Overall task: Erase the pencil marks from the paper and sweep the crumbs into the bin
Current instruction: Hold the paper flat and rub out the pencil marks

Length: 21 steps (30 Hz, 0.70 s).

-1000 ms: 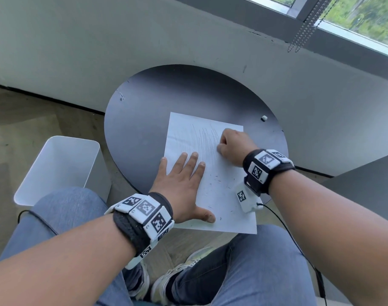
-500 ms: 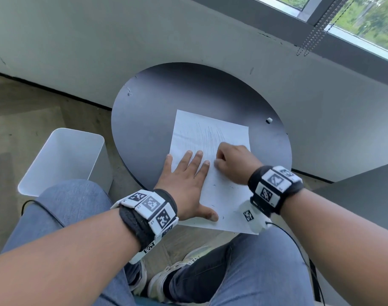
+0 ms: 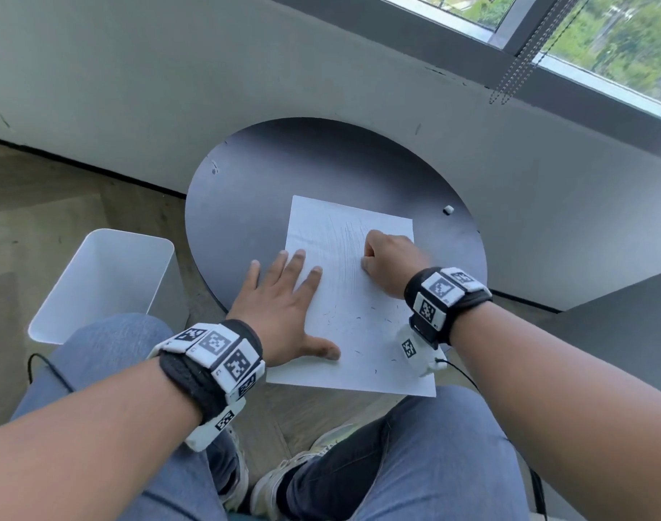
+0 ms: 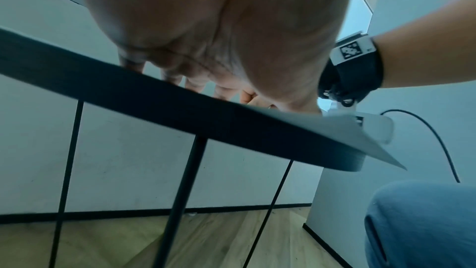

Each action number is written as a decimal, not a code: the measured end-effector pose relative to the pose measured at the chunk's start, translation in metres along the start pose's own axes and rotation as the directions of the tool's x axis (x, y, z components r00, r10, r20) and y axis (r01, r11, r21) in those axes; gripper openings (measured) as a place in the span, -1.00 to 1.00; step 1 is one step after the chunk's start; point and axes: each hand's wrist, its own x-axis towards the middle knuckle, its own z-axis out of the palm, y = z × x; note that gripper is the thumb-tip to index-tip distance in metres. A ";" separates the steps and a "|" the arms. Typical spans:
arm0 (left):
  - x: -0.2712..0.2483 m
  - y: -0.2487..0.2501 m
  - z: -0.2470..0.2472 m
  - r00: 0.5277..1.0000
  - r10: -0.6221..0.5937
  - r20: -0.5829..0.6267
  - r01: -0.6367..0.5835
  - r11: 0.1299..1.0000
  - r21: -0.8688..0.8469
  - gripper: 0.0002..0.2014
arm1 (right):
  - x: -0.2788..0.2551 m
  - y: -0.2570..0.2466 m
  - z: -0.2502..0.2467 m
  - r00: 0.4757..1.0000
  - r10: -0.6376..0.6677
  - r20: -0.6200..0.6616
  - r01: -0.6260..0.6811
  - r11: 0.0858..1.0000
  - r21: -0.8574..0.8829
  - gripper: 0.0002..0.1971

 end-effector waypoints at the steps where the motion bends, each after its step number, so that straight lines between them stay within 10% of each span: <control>1: 0.000 0.000 0.000 1.000 0.000 0.001 0.000 1.000 -0.005 0.32 | -0.013 -0.005 0.002 1.000 -0.020 0.021 0.020 1.000 0.006 -0.90; 7: 0.000 0.001 0.002 1.000 0.003 0.005 -0.003 1.000 -0.014 0.32 | -0.078 -0.022 0.019 0.969 -0.187 0.161 0.177 0.981 0.077 -0.88; 21: 0.006 0.013 0.004 1.000 -0.026 0.009 0.026 0.999 -0.030 0.33 | 0.007 -0.006 -0.002 0.998 0.046 0.041 -0.046 0.999 -0.006 -0.90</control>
